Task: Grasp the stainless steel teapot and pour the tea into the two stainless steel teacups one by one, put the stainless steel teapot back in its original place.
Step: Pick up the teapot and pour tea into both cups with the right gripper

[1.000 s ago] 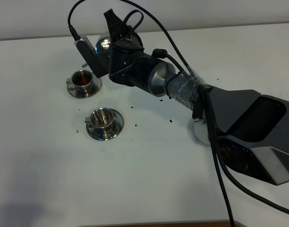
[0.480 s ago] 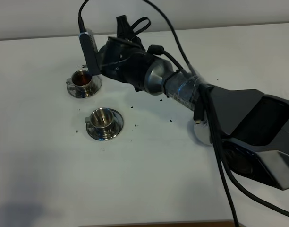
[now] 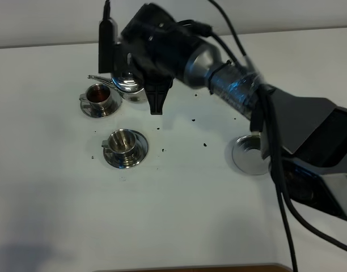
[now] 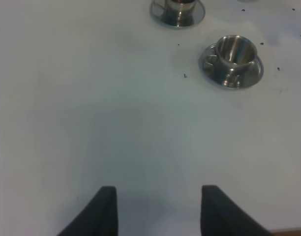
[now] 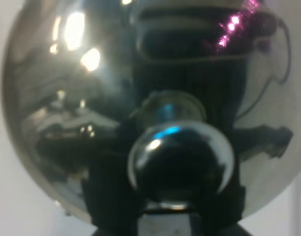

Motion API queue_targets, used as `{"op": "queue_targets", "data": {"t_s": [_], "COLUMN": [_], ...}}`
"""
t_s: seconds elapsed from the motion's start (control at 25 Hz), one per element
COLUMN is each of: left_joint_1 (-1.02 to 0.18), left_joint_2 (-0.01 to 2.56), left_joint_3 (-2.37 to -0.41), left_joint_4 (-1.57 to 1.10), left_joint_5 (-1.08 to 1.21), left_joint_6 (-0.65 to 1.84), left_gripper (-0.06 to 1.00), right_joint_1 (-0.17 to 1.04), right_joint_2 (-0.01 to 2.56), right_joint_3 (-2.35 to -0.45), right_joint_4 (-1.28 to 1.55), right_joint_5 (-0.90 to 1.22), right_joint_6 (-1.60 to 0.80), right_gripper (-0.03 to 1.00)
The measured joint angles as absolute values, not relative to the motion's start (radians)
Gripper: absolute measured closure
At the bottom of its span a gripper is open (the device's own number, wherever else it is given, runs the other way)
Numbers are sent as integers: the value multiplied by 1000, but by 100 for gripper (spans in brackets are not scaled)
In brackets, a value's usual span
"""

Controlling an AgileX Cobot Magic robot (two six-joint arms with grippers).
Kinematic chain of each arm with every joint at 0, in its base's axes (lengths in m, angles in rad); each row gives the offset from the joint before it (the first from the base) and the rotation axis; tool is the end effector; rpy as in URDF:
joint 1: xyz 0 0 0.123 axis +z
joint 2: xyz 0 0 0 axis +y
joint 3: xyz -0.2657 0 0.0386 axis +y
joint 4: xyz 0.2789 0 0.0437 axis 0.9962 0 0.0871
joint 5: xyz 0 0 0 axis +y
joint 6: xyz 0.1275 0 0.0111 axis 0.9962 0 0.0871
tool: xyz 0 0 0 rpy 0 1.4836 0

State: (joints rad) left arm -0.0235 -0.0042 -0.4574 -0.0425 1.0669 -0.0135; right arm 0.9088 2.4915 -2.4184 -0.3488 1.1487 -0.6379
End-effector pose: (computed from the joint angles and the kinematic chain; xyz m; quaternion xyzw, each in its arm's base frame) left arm 0.0754 -0.0065 0.2605 0.0048 0.8644 -0.0305 0.5018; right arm 0.3819 0.4252 0.1673 -0.6968 0.6635 -0.1396 0.2341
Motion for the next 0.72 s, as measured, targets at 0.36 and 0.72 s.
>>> {"op": "queue_targets", "data": {"t_s": [0.36,0.72], "left_joint_1": [-23,-23], "left_joint_2": [-4,-4], "left_joint_3": [-457,-457], "left_joint_4": [-42,-42], "left_joint_5": [1067,1067], "left_joint_6": [-14,-14], "left_gripper": [49,49], "right_joint_1": [815,805], "right_joint_2": [2495,2530], "right_joint_3": [-2437,-2439], "right_joint_4": [-62,-31], "right_joint_5": [1215,1229], "right_joint_6": [-645,-647], "right_gripper": [78,78]}}
